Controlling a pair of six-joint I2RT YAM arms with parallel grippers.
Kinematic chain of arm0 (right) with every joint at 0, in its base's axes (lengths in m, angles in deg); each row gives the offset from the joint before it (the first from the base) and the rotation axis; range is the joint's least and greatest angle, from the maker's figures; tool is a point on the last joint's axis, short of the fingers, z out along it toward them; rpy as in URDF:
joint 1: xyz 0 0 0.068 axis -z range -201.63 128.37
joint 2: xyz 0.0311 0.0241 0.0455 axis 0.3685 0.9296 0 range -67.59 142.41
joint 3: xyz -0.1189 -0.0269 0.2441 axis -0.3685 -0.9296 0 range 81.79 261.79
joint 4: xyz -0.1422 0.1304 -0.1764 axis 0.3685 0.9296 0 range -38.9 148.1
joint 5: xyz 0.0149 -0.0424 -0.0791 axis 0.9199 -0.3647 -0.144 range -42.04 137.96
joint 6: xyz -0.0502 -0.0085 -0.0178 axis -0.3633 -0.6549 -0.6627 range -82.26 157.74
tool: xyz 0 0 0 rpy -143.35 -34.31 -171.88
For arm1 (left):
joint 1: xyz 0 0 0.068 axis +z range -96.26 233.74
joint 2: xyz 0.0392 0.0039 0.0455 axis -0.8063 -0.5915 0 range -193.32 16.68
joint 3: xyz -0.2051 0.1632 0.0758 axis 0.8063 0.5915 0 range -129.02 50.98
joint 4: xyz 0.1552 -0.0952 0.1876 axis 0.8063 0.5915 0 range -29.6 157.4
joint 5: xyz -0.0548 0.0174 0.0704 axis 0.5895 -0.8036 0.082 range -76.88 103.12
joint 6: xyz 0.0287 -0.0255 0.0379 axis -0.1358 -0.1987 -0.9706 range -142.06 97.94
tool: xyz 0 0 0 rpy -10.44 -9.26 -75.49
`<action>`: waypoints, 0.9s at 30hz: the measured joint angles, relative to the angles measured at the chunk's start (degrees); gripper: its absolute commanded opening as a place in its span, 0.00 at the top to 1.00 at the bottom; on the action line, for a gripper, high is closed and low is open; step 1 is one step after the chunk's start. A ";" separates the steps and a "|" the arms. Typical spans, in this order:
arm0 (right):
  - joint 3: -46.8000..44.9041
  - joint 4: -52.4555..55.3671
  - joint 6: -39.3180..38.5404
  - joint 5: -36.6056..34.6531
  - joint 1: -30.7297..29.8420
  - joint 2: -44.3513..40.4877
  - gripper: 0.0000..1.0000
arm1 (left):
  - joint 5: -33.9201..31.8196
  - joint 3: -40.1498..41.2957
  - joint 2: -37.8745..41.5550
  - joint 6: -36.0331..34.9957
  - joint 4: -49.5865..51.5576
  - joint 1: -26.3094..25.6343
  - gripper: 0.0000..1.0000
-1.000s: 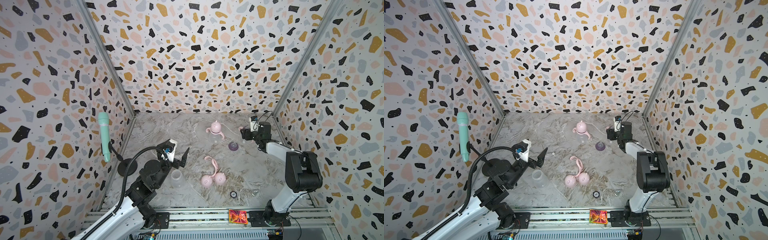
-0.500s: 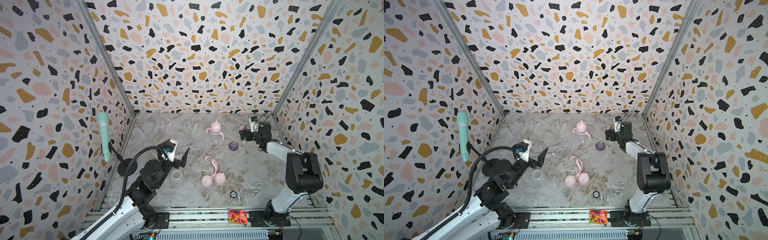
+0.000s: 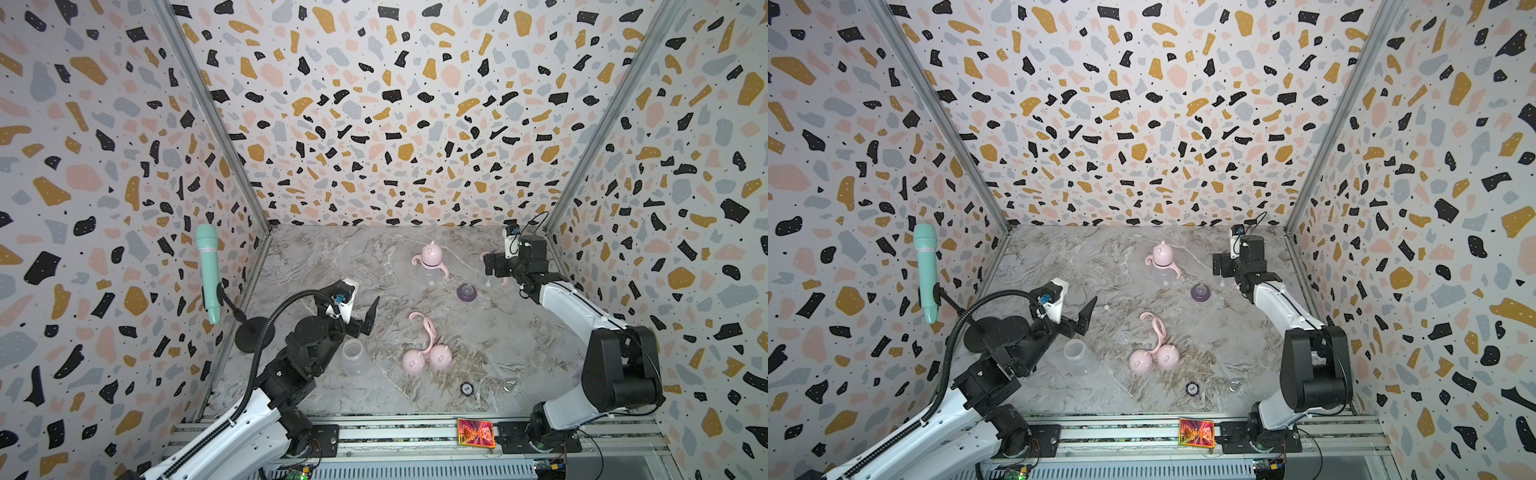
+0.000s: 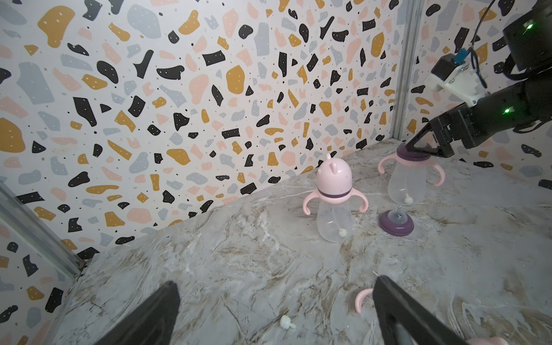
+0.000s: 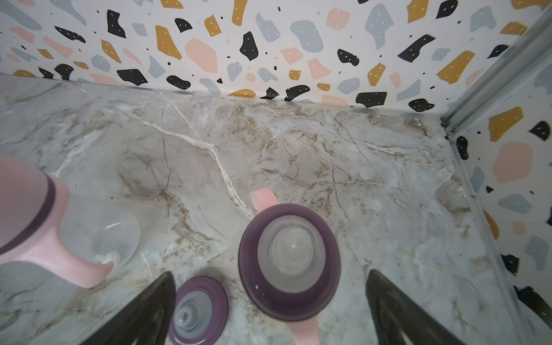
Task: Assemble the baby bottles
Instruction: Place the baby bottle at the center of the board, then place the lid at the center of the board.
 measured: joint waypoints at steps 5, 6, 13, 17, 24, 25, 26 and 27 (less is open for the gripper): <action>5.09 8.04 0.90 -1.90 -4.17 -4.02 0.09 | -1.92 0.00 -0.48 1.29 0.04 0.00 0.00; 5.75 9.40 0.94 -1.73 -5.14 -4.90 0.09 | -2.25 0.00 -0.61 1.49 0.13 0.00 0.00; 5.84 20.48 1.29 7.61 -17.66 -10.80 0.15 | -7.82 -0.04 -0.50 2.51 0.46 0.00 0.00; 3.04 26.36 2.05 11.39 -24.79 -12.24 0.19 | -10.32 -0.13 0.46 2.73 0.48 0.02 0.00; -5.20 32.74 5.46 12.63 -33.11 -12.61 0.16 | -11.80 -0.57 0.87 2.82 0.55 0.02 0.00; -6.73 33.03 6.27 12.66 -33.59 -12.52 0.15 | -11.87 -0.57 0.87 2.84 0.55 0.02 0.00; -8.04 33.09 7.06 12.61 -33.90 -12.33 0.15 | -11.93 -0.57 0.87 2.91 0.55 0.02 0.00; -8.98 33.09 7.76 12.55 -34.21 -12.04 0.15 | -11.98 -0.57 0.87 2.93 0.55 0.02 0.00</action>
